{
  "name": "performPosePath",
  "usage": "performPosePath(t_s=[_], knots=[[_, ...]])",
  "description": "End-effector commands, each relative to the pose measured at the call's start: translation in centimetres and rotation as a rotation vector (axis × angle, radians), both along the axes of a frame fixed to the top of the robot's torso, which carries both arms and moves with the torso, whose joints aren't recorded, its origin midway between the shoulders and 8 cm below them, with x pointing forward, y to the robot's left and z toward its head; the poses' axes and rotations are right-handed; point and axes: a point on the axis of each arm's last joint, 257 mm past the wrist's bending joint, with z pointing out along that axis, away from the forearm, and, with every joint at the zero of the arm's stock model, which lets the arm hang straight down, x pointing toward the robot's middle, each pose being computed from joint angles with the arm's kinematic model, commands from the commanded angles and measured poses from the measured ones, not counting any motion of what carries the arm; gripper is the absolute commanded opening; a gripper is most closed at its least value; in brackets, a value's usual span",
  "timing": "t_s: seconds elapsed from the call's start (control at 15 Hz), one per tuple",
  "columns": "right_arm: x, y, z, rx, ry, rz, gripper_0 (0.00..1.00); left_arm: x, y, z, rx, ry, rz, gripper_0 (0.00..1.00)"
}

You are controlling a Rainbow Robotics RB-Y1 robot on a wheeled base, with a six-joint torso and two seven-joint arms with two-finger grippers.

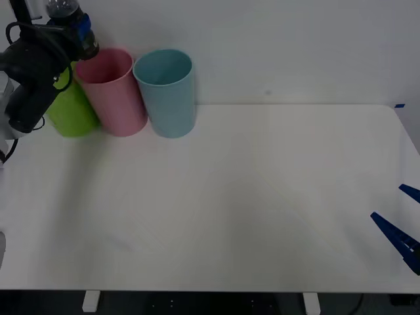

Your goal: Grasp the object on the table and drop it into the matching bin: aluminum can to the light blue bin, PET bottle to the pink bin.

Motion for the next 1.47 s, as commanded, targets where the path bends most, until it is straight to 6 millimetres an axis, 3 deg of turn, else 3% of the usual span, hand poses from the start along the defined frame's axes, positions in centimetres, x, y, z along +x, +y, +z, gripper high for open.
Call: performPosePath(t_s=[0.07, 0.4, 0.53, 0.6, 0.67, 0.73, 1.13, 1.47], knots=[[0.0, 0.0, 0.0, 0.0, 0.0, 0.0, 1.0, 1.2, -1.0, 0.2, 0.016, 0.015, 0.007, 0.0], [0.0, 0.0, 0.0, 0.0, 0.0, 0.0, 1.0, 1.8, -1.9, 0.2, 0.02, 0.014, 0.022, 0.0], [0.0, 0.0, 0.0, 0.0, 0.0, 0.0, 1.0, 1.8, -2.2, 0.0, 0.025, 0.014, 0.022, 0.07], [0.0, 0.0, 0.0, 0.0, 0.0, 0.0, 1.0, 1.8, -2.2, 0.0, 0.025, 0.014, 0.023, 0.26], [0.0, 0.0, 0.0, 0.0, 0.0, 0.0, 1.0, 1.8, -2.3, 0.1, 0.029, 0.013, 0.021, 0.94], [0.0, 0.0, 0.0, 0.0, 0.0, 0.0, 1.0, 1.8, -2.2, 0.1, 0.026, 0.012, 0.022, 1.0], [0.0, 0.0, 0.0, 0.0, 0.0, 0.0, 1.0, 1.4, -3.0, -0.3, -0.015, 0.018, -0.024, 1.0], [0.0, 0.0, 0.0, 0.0, 0.0, 0.0, 1.0, -1.7, -3.0, -1.6, -0.078, -0.012, -0.08, 1.0]])
